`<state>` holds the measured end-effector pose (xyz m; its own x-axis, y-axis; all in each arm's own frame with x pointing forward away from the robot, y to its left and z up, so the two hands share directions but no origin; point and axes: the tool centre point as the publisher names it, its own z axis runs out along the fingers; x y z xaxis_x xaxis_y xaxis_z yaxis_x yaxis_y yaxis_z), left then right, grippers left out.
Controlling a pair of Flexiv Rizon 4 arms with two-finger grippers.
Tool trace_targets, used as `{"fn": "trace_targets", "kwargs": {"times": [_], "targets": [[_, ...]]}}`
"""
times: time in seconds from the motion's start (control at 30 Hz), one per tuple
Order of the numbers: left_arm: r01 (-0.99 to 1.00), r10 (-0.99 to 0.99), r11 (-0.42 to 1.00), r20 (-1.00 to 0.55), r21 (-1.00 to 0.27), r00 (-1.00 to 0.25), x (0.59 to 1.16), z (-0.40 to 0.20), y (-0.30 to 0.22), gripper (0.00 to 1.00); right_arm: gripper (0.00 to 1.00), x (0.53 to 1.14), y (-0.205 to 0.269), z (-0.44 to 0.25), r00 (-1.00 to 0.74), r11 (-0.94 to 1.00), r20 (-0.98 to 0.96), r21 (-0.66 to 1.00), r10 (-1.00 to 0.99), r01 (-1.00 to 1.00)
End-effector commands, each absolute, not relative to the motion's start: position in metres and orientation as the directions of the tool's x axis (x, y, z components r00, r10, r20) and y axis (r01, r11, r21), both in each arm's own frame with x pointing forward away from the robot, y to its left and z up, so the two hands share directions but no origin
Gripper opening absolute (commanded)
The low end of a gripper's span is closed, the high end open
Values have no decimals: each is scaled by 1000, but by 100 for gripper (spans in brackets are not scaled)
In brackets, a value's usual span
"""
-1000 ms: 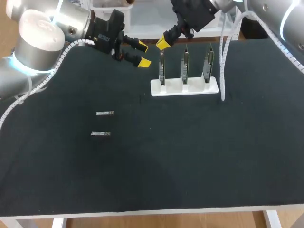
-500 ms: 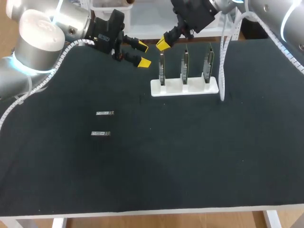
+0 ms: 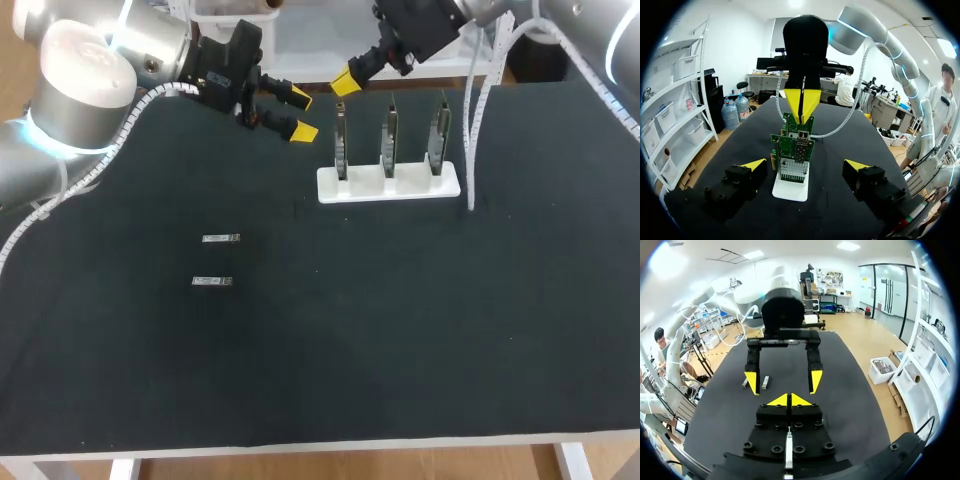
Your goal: Pick up the optical module with the left hand, and insert it into the network port with the right hand.
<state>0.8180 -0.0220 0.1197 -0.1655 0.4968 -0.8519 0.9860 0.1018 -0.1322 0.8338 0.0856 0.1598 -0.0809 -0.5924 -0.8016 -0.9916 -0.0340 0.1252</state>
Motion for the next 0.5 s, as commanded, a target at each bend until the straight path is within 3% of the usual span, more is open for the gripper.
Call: {"fn": "trace_targets", "kwargs": {"times": [0.03, 0.5], "targets": [[986, 502, 100, -849, -136, -168, 820, 121, -23, 100, 0, 839, 81, 168, -78, -542, -807, 460, -585, -703], [986, 502, 100, -849, -136, -168, 820, 121, -23, 100, 0, 825, 40, 192, -116, -529, -827, 453, -551, -718]]}}
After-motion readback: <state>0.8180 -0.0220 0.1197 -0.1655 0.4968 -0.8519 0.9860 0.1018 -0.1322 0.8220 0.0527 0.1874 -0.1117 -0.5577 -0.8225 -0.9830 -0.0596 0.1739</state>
